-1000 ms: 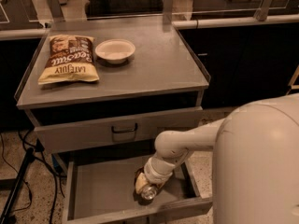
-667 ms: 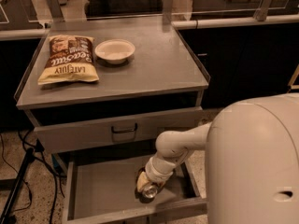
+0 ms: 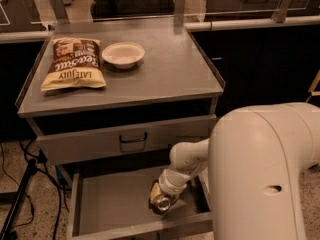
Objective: Place orange can into middle drawer
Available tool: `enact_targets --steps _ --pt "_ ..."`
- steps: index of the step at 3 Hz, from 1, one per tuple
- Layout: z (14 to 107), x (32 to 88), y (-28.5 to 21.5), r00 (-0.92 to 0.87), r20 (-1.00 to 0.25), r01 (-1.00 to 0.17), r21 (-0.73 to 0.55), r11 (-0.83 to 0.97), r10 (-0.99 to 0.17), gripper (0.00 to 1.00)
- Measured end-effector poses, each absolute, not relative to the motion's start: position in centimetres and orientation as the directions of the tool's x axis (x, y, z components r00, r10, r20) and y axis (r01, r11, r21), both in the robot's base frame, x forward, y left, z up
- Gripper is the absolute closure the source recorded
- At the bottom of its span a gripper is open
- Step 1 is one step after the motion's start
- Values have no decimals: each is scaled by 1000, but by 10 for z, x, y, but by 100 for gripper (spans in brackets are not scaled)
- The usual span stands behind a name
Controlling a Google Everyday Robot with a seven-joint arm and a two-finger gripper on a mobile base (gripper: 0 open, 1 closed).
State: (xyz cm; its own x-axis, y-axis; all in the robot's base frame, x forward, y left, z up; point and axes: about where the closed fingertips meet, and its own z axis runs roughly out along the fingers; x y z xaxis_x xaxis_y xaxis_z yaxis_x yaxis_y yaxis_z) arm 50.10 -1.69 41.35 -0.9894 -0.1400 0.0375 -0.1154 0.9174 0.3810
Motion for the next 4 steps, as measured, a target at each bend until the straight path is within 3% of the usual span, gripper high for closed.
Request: enact_targets --steps 4 --pt "375 516 -8 -997 71 -5 421 907 -38 100"
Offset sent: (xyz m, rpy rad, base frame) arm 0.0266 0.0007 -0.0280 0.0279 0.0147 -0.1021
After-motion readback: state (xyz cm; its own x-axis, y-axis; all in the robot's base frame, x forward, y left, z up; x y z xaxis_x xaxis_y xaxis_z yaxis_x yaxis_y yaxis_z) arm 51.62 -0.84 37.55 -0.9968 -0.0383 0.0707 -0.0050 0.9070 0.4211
